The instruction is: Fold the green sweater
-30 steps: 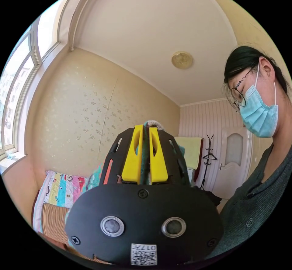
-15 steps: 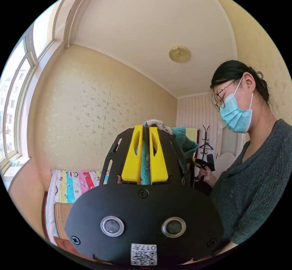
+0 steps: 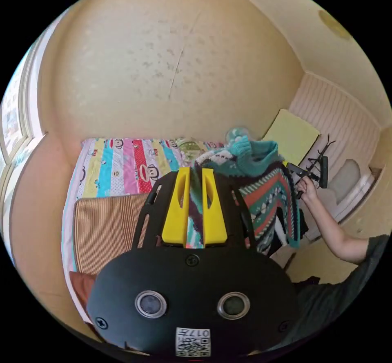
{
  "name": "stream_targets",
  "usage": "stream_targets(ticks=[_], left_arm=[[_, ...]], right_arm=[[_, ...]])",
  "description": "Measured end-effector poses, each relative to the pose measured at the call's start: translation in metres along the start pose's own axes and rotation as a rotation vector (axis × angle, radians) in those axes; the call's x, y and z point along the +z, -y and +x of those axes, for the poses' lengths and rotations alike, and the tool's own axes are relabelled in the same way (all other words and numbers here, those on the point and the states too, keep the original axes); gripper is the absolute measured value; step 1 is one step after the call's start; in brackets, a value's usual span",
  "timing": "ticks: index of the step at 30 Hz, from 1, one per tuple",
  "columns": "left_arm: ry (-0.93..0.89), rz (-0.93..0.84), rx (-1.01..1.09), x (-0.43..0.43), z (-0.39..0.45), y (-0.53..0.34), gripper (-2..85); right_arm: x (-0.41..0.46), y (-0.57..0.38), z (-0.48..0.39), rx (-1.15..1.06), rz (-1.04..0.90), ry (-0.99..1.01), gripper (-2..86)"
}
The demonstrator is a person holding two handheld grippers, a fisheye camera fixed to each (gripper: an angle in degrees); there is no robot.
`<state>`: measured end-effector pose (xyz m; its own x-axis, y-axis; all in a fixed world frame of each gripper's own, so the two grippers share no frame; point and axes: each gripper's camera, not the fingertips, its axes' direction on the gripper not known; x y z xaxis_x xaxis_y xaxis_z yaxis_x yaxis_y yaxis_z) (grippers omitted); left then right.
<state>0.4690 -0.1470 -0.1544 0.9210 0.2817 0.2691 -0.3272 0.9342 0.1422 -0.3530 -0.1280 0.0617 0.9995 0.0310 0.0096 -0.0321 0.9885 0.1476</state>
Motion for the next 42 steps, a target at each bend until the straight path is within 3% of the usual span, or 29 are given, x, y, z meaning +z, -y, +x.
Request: stream_targets(ticks=[2, 5, 8, 10, 14, 17, 21, 28, 34, 37, 38, 40, 42], left_arm=[[0.105, -0.226, -0.057, 0.053, -0.021, -0.020, 6.0], [0.066, -0.398, -0.088, 0.096, -0.038, -0.096, 6.7], [0.006, -0.621, -0.171, 0.122, -0.062, -0.198, 7.0], [0.009, -0.744, -0.259, 0.119, -0.084, -0.258, 7.3], [-0.016, -0.863, -0.556, 0.066, -0.151, -0.335, 9.5], [-0.047, -0.847, -0.640, 0.030, -0.189, -0.321, 11.4], [-0.124, -0.748, -0.602, 0.009, -0.211, -0.247, 12.9], [-0.364, -0.660, -0.502, 0.041, -0.203, -0.124, 13.5], [-0.348, -0.699, -0.716, 0.035, -0.238, -0.079, 10.8], [-0.648, -0.649, -0.747, 0.000, -0.269, -0.052, 7.1], [-0.823, -0.561, -0.723, -0.026, -0.283, -0.038, 6.7], [-1.062, -0.376, -0.701, -0.077, -0.315, -0.017, 5.7], [-1.220, 0.022, -0.788, -0.164, -0.384, -0.003, 5.3]], right_arm=[[0.058, -0.017, 0.005, 0.003, -0.199, -0.020, 1.8], [0.108, -0.094, 0.001, -0.113, -0.303, 0.070, 1.1], [0.151, -0.205, 0.018, -0.128, -0.561, 0.160, 0.6], [0.164, -0.294, 0.054, -0.001, -0.774, 0.136, 0.4], [0.137, -0.380, 0.125, 0.346, -0.909, 0.243, 0.3], [0.101, -0.397, 0.171, 0.531, -0.901, 0.208, 0.4], [0.084, -0.385, 0.202, 0.656, -0.897, 0.188, 0.4], [0.066, -0.335, 0.165, 0.651, -0.827, 0.320, 0.5], [0.029, -0.342, 0.159, 0.618, -0.864, 0.434, 0.5], [0.005, -0.362, 0.185, 0.717, -0.839, 0.429, 0.4], [0.001, -0.366, 0.192, 0.750, -0.826, 0.431, 0.4], [-0.014, -0.386, 0.222, 0.907, -0.779, 0.434, 0.4], [-0.020, -0.400, 0.243, 1.007, -0.734, 0.453, 0.4]])
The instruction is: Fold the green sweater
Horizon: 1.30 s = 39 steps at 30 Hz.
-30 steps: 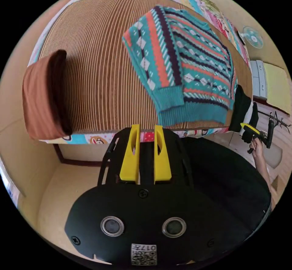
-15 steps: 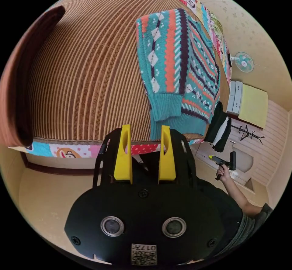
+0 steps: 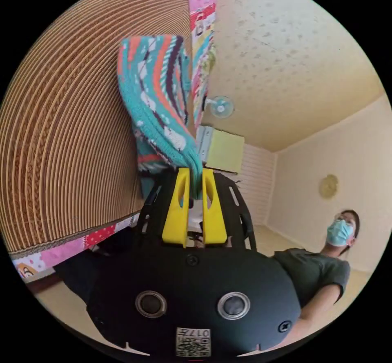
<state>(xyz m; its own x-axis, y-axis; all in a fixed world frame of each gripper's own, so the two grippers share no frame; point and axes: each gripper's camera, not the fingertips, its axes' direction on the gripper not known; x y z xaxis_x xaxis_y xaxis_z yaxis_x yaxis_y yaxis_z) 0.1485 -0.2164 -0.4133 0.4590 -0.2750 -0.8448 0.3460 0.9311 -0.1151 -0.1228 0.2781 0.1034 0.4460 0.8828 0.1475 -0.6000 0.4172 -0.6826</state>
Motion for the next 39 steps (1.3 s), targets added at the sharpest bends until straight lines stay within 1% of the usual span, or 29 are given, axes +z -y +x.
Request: stream_targets(ticks=[1, 2, 3, 4, 5, 6, 8, 10, 12, 13, 15, 16, 17, 18, 19, 21, 24, 26, 27, 28, 29, 30, 31, 32, 34, 36, 37, 39], left_arm=[[-0.031, 0.085, 0.021, -0.025, 0.015, 0.002, 5.4], [-0.037, 0.261, 0.048, -0.074, 0.041, 0.001, 5.6], [0.023, 0.426, 0.053, -0.117, 0.060, -0.005, 6.2], [0.071, 0.505, 0.044, -0.137, 0.068, -0.010, 6.5], [0.161, 0.650, 0.011, -0.167, 0.080, -0.023, 6.4], [0.209, 0.765, -0.024, -0.186, 0.086, -0.038, 6.2], [0.226, 0.823, -0.060, -0.190, 0.088, -0.052, 6.3], [0.274, 0.724, -0.111, -0.170, 0.080, -0.052, 8.3], [0.437, 0.458, -0.163, -0.113, 0.062, -0.046, 10.8], [0.484, 0.383, -0.174, -0.095, 0.056, -0.044, 11.2], [0.657, 0.133, -0.181, -0.025, 0.031, -0.041, 12.4], [0.697, 0.083, -0.176, -0.009, 0.026, -0.041, 12.5], [0.781, -0.017, -0.165, 0.023, 0.012, -0.039, 12.7], [0.868, -0.104, -0.157, 0.051, -0.001, -0.036, 12.7], [0.916, -0.139, -0.152, 0.064, -0.007, -0.035, 12.7], [1.094, -0.247, -0.117, 0.107, -0.029, -0.032, 12.8], [1.227, -0.345, -0.165, 0.141, -0.065, -0.033, 12.7], [1.316, -0.347, -0.177, 0.149, -0.070, -0.034, 11.6], [1.330, -0.381, -0.168, 0.155, -0.072, -0.034, 10.2], [1.333, -0.409, -0.155, 0.159, -0.072, -0.035, 8.7], [1.284, -0.494, -0.121, 0.168, -0.072, -0.038, 5.8], [1.298, -0.547, -0.099, 0.173, -0.069, -0.046, 5.0], [1.307, -0.563, -0.079, 0.176, -0.066, -0.050, 4.7], [1.327, -0.577, -0.043, 0.178, -0.057, -0.062, 4.4], [1.357, -0.574, -0.039, 0.175, -0.048, -0.083, 4.2], [1.374, -0.547, -0.122, 0.161, -0.050, -0.119, 4.3], [1.381, -0.541, -0.151, 0.156, -0.053, -0.129, 4.6], [1.432, -0.515, -0.262, 0.135, -0.062, -0.172, 5.6]], right_arm=[[-0.006, 0.003, 0.012, 0.030, 0.022, 0.032, 0.4], [-0.009, 0.005, 0.018, 0.044, 0.030, 0.041, 0.4], [-0.011, 0.009, 0.028, 0.074, 0.038, 0.047, 0.4], [-0.013, 0.015, 0.037, 0.103, 0.041, 0.042, 0.5], [-0.013, 0.018, 0.040, 0.116, 0.039, 0.039, 0.5], [-0.013, 0.026, 0.046, 0.136, 0.029, 0.036, 0.7], [-0.013, 0.040, 0.048, 0.151, 0.012, 0.045, 1.0], [-0.018, 0.063, 0.039, 0.135, -0.001, 0.057, 1.9], [-0.023, 0.082, 0.024, 0.111, -0.008, 0.033, 3.1], [-0.028, 0.096, 0.011, 0.088, -0.013, 0.008, 4.2], [-0.036, 0.118, -0.009, 0.049, -0.010, -0.041, 6.2], [-0.040, 0.134, -0.023, 0.005, -0.012, -0.081, 7.8], [-0.041, 0.142, -0.029, -0.015, -0.019, -0.110, 8.4], [-0.042, 0.159, -0.041, -0.048, -0.035, -0.186, 9.6], [-0.043, 0.175, -0.051, -0.087, -0.043, -0.255, 10.3], [-0.040, 0.197, -0.066, -0.152, -0.060, -0.312, 10.9], [-0.022, 0.223, -0.084, -0.262, -0.114, -0.340, 11.2], [-0.001, 0.231, -0.085, -0.281, -0.185, -0.388, 10.9], [0.016, 0.233, -0.084, -0.295, -0.240, -0.413, 10.4], [0.026, 0.229, -0.084, -0.318, -0.246, -0.461, 9.5], [0.028, 0.225, -0.084, -0.331, -0.238, -0.502, 9.0], [0.032, 0.215, -0.086, -0.398, -0.236, -0.549, 7.1], [0.036, 0.201, -0.086, -0.471, -0.268, -0.535, 5.7], [0.037, 0.193, -0.083, -0.491, -0.280, -0.546, 5.2], [0.036, 0.156, -0.068, -0.555, -0.290, -0.610, 4.3], [0.038, 0.129, -0.049, -0.593, -0.339, -0.625, 4.1], [0.041, 0.115, -0.033, -0.578, -0.387, -0.621, 4.1], [0.037, 0.099, -0.015, -0.559, -0.409, -0.627, 4.4]])
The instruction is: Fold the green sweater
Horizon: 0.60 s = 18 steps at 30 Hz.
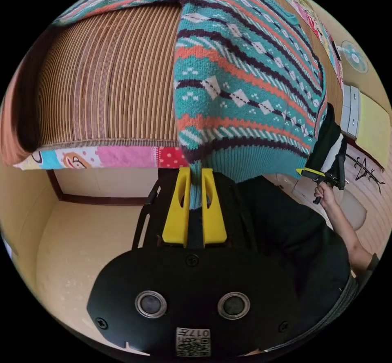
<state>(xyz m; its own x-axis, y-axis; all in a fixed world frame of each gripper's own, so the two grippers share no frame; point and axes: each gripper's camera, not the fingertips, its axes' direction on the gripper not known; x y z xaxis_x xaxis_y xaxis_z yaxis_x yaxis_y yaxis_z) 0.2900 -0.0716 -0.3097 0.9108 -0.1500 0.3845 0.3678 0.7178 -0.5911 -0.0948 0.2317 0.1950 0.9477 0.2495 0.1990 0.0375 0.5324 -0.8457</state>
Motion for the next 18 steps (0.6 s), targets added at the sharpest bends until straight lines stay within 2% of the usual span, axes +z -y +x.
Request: stream_targets(ticks=[2, 4, 6, 8, 11, 15, 17, 18], left_arm=[[0.008, -0.025, -0.076, 0.018, -0.016, -0.030, 6.2], [-0.025, -0.064, -0.151, 0.034, -0.032, -0.058, 6.6], [-0.043, -0.102, -0.240, 0.049, -0.050, -0.091, 6.8], [-0.042, -0.103, -0.282, 0.053, -0.056, -0.108, 6.8], [0.000, -0.090, -0.304, 0.049, -0.054, -0.120, 6.7], [-0.025, 0.022, -0.223, 0.022, -0.026, -0.103, 6.4], [-0.025, 0.075, -0.187, 0.014, -0.010, -0.090, 6.2], [-0.037, 0.090, -0.164, 0.013, 0.000, -0.079, 6.0]], right_arm=[[-0.011, -0.023, 0.004, 0.027, 0.098, -0.062, 5.1], [-0.044, -0.048, 0.009, 0.073, 0.312, -0.181, 6.9], [-0.060, -0.051, 0.016, 0.073, 0.409, -0.192, 9.7], [-0.061, -0.036, 0.026, 0.068, 0.401, -0.182, 11.7], [-0.035, 0.001, 0.042, 0.087, 0.258, -0.262, 12.3], [-0.029, 0.012, 0.047, 0.079, 0.158, -0.300, 10.7], [-0.037, -0.001, 0.058, 0.090, 0.191, -0.284, 7.8], [-0.044, -0.014, 0.071, 0.092, 0.214, -0.204, 6.3]])
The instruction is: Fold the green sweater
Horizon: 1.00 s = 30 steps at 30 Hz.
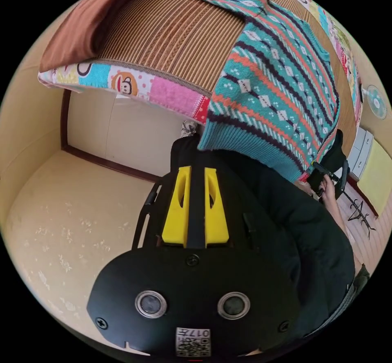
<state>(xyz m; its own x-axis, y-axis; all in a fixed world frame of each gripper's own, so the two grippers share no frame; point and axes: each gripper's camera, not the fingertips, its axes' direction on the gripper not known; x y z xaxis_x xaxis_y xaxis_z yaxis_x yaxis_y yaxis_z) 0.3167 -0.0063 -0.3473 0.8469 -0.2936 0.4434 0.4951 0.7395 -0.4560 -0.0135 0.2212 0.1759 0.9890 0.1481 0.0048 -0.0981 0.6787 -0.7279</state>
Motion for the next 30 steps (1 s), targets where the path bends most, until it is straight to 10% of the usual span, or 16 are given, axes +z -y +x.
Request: stream_targets(ticks=[5, 9, 13, 20, 26, 30], left_arm=[[-0.095, 0.043, 0.098, -0.002, 0.038, 0.032, 5.8], [-0.090, 0.102, 0.164, -0.013, 0.035, 0.045, 5.6], [-0.128, 0.077, 0.134, -0.010, -0.002, 0.064, 5.7], [-0.311, 0.098, 0.006, -0.017, -0.075, 0.119, 8.4], [-0.469, 0.129, -0.058, -0.015, -0.102, 0.189, 10.3], [-0.586, 0.179, -0.128, -0.006, -0.127, 0.246, 11.7]], right_arm=[[-0.069, -0.068, 0.088, 0.103, 0.256, 0.503, 3.4], [-0.159, -0.160, 0.175, 0.037, 0.855, 1.106, 2.4], [-0.219, -0.190, 0.210, 0.053, 1.152, 1.236, 2.2], [-0.266, -0.078, 0.074, -0.113, 0.922, 1.259, 3.7], [-0.150, 0.039, -0.132, -0.061, 0.534, 1.658, 5.5], [-0.094, 0.036, -0.197, -0.021, 0.303, 1.535, 4.2]])
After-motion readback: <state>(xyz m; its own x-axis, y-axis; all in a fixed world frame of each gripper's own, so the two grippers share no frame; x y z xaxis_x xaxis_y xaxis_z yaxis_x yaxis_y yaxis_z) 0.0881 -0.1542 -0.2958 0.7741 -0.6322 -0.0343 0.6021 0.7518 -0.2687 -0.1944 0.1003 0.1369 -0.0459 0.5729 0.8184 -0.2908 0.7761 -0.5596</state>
